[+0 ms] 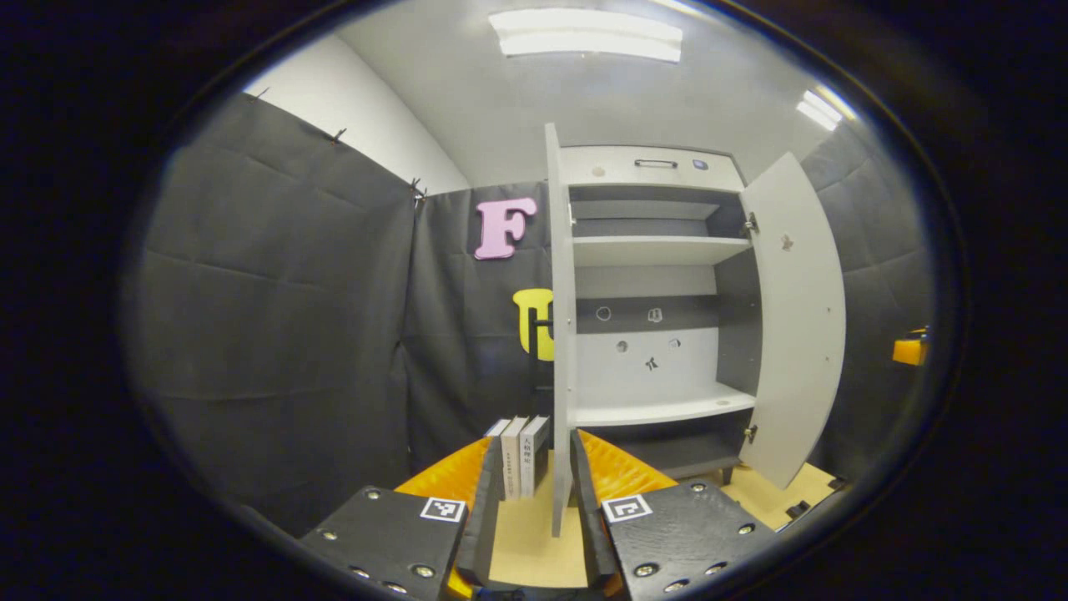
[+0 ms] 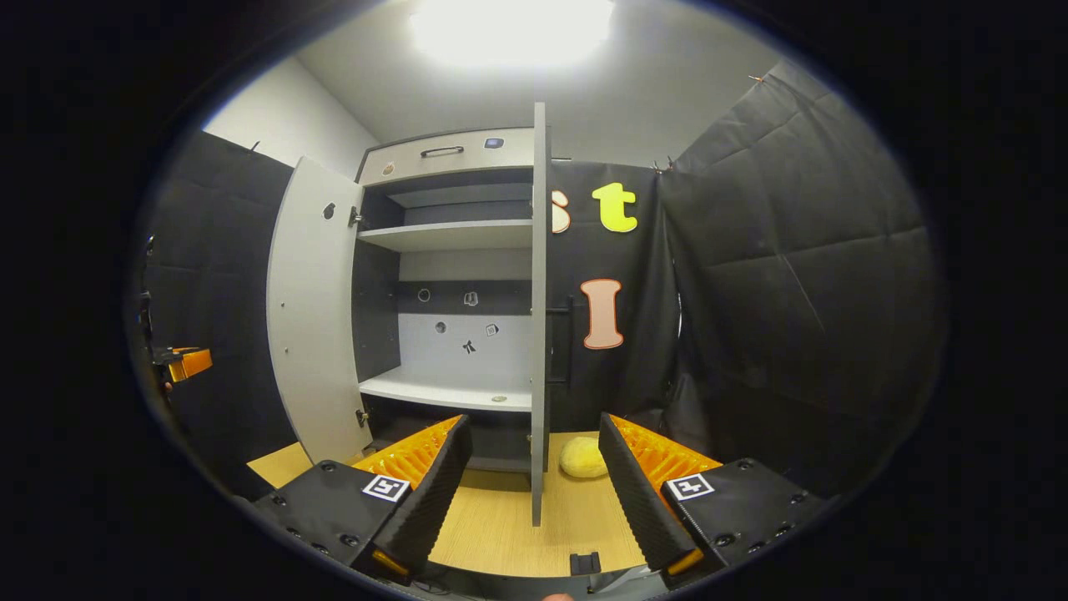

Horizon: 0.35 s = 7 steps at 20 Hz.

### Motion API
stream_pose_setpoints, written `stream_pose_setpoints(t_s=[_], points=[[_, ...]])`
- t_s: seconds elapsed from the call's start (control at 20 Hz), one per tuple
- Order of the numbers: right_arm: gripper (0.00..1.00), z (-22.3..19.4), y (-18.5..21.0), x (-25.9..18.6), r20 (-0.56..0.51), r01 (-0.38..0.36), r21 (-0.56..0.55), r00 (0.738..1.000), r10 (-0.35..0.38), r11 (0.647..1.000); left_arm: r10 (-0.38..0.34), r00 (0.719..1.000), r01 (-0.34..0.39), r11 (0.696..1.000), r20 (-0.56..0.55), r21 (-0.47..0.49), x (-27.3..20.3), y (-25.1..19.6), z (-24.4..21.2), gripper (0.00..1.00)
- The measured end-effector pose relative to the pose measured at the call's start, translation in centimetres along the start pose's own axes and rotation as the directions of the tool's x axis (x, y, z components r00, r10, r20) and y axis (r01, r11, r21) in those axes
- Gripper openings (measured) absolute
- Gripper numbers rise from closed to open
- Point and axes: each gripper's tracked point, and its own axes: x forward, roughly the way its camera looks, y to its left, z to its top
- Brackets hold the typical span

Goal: Open the right door of the double-door shoe cabinet with the right hand, and open the left door with the left hand.

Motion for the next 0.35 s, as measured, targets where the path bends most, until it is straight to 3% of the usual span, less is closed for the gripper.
stream_pose_setpoints(t_s=[0.1,0.15,0.35], points=[[0.96,0.0,-0.2,-0.1,-0.001,0.003,0.001,1.000,-0.003,1.000,-0.030,0.999,0.030,0.999,0.015,-0.045,-0.1,-0.7,0.0,0.45],[0.92,-0.1,-0.2,0.0,-0.001,0.005,0.001,1.000,-0.005,1.000,-0.041,0.999,0.043,0.997,0.027,-0.065,-0.1,-0.8,0.3,0.45],[0.96,-0.1,-0.2,0.1,-0.004,0.006,0.003,1.000,-0.006,1.000,0.003,1.000,-0.002,0.996,0.015,-0.085,0.2,0.7,-0.2,0.45]])
